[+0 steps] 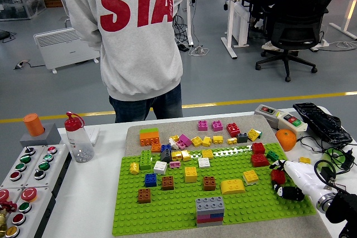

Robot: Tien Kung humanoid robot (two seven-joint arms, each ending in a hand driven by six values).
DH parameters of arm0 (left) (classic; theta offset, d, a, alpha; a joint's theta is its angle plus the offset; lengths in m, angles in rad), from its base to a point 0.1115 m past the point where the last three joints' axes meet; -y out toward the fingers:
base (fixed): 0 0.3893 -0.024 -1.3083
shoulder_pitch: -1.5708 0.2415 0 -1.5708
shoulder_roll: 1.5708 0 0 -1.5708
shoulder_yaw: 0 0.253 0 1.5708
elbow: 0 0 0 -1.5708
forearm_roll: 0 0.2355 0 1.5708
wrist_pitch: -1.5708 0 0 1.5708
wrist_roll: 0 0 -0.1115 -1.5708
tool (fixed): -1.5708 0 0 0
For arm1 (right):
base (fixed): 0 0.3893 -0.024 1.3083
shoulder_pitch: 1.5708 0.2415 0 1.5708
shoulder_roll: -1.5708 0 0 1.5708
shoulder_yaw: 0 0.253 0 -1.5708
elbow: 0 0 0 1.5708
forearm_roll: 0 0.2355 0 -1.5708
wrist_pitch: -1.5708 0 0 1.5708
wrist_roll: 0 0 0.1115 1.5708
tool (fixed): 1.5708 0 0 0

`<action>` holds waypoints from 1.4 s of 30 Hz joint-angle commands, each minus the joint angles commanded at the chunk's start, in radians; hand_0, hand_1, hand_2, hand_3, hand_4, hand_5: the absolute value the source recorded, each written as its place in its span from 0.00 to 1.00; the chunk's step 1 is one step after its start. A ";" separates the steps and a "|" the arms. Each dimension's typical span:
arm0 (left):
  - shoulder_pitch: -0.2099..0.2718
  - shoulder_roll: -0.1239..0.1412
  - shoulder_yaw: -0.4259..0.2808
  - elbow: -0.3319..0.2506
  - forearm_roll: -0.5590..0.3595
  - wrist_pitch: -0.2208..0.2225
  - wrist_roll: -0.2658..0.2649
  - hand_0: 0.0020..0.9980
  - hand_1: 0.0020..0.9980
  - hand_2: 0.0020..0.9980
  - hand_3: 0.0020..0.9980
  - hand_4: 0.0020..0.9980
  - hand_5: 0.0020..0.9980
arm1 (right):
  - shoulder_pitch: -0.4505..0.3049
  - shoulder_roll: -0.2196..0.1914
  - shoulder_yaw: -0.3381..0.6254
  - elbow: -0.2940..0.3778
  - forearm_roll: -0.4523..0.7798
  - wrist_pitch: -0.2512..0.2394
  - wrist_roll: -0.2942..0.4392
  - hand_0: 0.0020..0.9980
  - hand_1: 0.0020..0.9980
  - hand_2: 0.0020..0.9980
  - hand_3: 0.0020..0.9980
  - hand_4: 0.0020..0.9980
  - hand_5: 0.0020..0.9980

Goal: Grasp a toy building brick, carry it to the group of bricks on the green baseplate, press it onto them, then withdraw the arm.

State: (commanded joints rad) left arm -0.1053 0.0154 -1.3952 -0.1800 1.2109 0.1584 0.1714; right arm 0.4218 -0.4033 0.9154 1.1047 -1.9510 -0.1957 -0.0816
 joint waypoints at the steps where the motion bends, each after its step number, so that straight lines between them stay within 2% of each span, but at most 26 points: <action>1: 0.000 0.000 0.000 0.000 0.000 0.000 0.000 0.66 0.68 0.71 0.58 0.29 1.00 | 0.000 0.000 0.000 0.000 0.000 -0.002 0.002 0.57 0.64 0.63 0.72 0.52 0.17; 10: -0.001 0.000 -0.001 0.000 0.001 0.000 0.000 0.66 0.68 0.71 0.58 0.29 1.00 | -0.009 -0.006 0.012 0.021 0.000 -0.013 0.007 0.55 0.63 0.63 0.71 0.51 0.15; 17: 0.001 -0.001 -0.003 0.000 0.006 0.000 0.001 0.66 0.68 0.71 0.58 0.29 1.00 | -0.025 -0.019 0.022 0.095 -0.006 -0.016 0.000 0.54 0.63 0.62 0.71 0.51 0.13; 26: 0.006 -0.001 -0.005 0.000 0.012 0.000 0.003 0.66 0.68 0.71 0.58 0.29 1.00 | -0.042 -0.049 0.026 0.282 0.013 -0.017 -0.022 0.54 0.63 0.62 0.71 0.48 0.10; 38: 0.013 0.001 -0.009 0.000 0.021 -0.001 0.005 0.66 0.68 0.71 0.58 0.29 1.00 | -0.032 -0.078 -0.078 0.558 0.004 0.037 -0.109 0.54 0.63 0.63 0.71 0.48 0.10; 42: 0.014 0.001 -0.009 0.000 0.021 -0.002 0.005 0.66 0.68 0.71 0.58 0.29 1.00 | -0.027 -0.083 -0.107 0.612 -0.011 0.045 -0.127 0.53 0.62 0.62 0.71 0.48 0.10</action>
State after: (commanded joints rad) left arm -0.0914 0.0167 -1.4041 -0.1800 1.2322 0.1564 0.1766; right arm 0.3950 -0.4860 0.8083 1.7166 -1.9622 -0.1506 -0.2081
